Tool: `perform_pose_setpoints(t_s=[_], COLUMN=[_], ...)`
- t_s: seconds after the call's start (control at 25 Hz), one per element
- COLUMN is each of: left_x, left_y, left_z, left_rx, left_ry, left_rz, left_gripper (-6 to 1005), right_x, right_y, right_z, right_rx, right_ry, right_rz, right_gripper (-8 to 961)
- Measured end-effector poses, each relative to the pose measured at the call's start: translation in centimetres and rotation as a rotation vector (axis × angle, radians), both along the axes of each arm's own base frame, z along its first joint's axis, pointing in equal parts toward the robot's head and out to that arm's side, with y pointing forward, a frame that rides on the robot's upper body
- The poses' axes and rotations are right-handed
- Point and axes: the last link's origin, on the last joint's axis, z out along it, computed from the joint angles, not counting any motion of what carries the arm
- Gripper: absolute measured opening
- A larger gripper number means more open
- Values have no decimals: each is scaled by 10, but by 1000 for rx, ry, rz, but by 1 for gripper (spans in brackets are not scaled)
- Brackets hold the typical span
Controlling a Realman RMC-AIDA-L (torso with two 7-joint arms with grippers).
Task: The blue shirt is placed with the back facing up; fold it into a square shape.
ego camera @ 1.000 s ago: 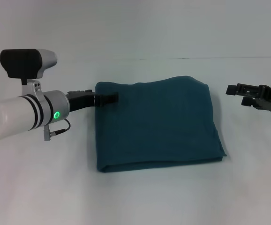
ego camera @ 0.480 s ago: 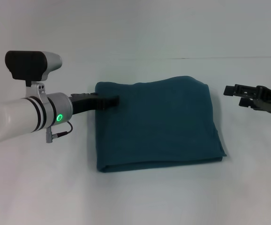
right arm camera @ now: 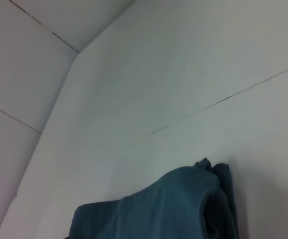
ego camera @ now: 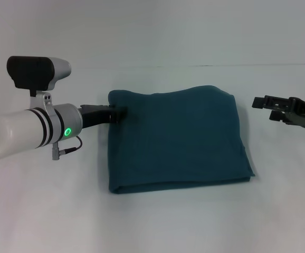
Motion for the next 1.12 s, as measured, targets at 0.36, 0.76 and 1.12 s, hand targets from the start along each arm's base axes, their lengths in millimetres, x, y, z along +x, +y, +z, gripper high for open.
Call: perform_pose_setpoints(t_s=[0.36, 0.76, 1.12], left_x=[1, 5, 10], left_y=[2, 8, 17], left_z=[2, 8, 15], left_rx=[12, 41, 72], left_ry=[-3, -3, 3], left_rz=[1, 0, -11], left_gripper=[141, 43, 45], right_x=[1, 1, 1], right_y=[0, 0, -1], right_z=[0, -3, -7], right_rx=[4, 3, 0], right_ry=[-3, -5, -7], right_rz=[-2, -2, 4], right_gripper=[916, 917, 917])
